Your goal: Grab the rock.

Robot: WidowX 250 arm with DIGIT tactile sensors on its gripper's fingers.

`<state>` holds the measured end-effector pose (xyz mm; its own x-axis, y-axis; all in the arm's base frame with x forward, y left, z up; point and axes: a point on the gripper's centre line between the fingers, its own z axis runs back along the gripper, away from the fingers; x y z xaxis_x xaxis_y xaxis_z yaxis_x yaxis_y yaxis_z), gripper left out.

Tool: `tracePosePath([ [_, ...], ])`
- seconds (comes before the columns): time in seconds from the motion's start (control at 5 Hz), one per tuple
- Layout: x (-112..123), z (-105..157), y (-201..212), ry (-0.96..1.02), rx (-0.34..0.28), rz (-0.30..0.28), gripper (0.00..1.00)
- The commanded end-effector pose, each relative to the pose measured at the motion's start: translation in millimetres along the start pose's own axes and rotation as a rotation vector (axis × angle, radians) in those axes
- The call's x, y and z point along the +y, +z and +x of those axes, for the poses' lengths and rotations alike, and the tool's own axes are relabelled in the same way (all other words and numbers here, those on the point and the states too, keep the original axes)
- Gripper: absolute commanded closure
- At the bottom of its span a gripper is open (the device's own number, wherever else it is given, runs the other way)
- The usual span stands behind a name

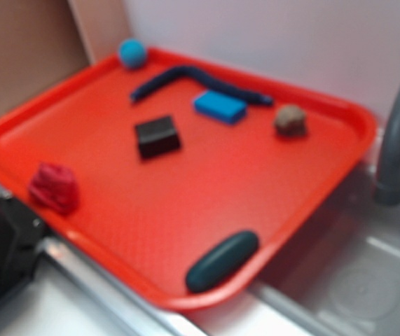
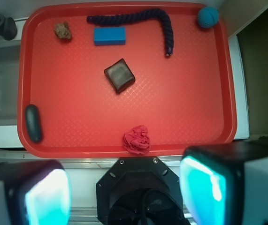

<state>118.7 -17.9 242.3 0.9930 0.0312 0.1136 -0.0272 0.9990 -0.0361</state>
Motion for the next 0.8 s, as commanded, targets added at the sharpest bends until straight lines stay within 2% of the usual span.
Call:
tracePosePath([
  [0.0,0.0,0.0,0.0,0.000,0.000,0.000,0.00],
  [0.2,-20.3,44.1,-49.0,-0.132,-0.028,0.039,0.00],
  [0.6,-20.3,44.1,-49.0,-0.132,-0.028,0.039,0.00],
])
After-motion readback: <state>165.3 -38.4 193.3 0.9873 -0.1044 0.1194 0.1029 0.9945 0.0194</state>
